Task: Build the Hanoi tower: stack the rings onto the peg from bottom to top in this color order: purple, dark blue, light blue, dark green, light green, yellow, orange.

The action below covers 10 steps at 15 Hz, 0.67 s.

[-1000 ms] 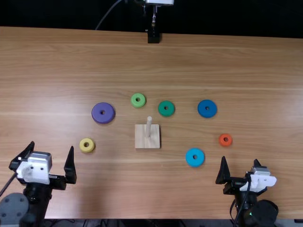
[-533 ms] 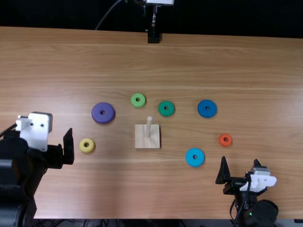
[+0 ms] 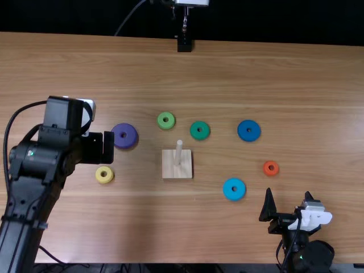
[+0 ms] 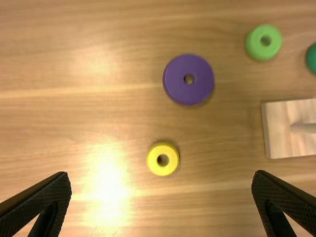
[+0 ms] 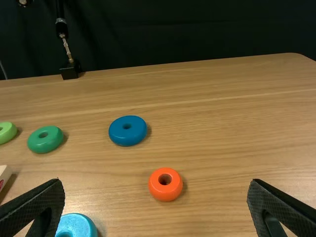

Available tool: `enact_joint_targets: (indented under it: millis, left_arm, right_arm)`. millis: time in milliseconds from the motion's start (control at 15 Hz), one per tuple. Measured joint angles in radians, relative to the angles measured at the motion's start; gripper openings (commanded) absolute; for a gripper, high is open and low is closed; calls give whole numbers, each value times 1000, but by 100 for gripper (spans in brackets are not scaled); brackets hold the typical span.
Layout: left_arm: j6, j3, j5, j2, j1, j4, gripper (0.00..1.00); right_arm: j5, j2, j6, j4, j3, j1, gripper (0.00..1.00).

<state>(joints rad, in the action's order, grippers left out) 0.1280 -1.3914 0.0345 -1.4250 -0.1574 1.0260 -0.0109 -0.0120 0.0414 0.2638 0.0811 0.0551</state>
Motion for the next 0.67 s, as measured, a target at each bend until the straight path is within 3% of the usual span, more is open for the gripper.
enact_joint_targets:
  millis: [333, 667]
  left_arm:
    - [4, -32, 0, -212, -8, -11, 100]
    - [5, -32, -8, -364, -86, -172, 100]
  right_arm:
    - [0, 0, 0, 0, 0, 0, 100]
    - [0, 0, 0, 0, 0, 0, 100]
